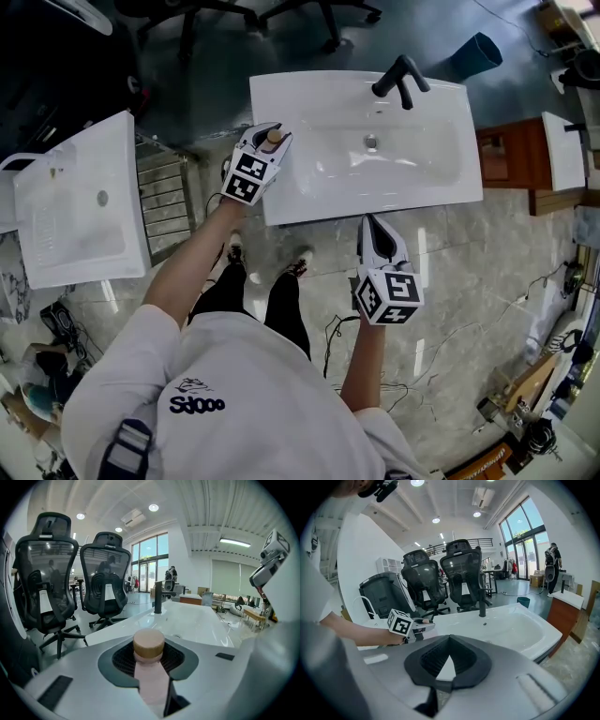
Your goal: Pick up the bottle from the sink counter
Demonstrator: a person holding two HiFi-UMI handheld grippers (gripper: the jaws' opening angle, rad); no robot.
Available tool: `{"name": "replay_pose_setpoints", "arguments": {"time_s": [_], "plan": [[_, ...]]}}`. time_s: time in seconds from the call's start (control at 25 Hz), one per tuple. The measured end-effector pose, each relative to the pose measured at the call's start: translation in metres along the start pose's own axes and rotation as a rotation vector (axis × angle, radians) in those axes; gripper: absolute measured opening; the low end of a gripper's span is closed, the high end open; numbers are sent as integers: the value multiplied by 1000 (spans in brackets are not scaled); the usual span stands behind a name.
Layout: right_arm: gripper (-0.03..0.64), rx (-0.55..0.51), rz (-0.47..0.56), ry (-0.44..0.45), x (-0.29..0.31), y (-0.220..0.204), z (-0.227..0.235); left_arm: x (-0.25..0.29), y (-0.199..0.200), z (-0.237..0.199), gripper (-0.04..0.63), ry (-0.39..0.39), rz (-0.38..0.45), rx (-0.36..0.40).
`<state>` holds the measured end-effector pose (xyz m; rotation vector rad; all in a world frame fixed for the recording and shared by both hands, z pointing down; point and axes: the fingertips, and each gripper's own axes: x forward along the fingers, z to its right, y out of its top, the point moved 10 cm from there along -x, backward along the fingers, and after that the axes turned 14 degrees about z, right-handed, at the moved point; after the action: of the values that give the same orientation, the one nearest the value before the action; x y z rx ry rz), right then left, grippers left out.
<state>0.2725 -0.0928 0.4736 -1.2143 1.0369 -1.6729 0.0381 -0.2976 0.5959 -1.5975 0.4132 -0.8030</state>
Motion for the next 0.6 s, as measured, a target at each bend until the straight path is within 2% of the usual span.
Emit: {"name": "replay_pose_setpoints", "arguments": {"time_s": [0.28, 0.48, 0.6], "plan": [[9, -26, 40, -18, -9, 16, 1, -18, 9, -1, 114, -4, 16, -1], [9, -62, 72, -19, -14, 32, -3, -41, 36, 1, 114, -8, 56, 39], [10, -90, 97, -15, -14, 44, -8, -57, 54, -1, 114, -20, 96, 38]]}}
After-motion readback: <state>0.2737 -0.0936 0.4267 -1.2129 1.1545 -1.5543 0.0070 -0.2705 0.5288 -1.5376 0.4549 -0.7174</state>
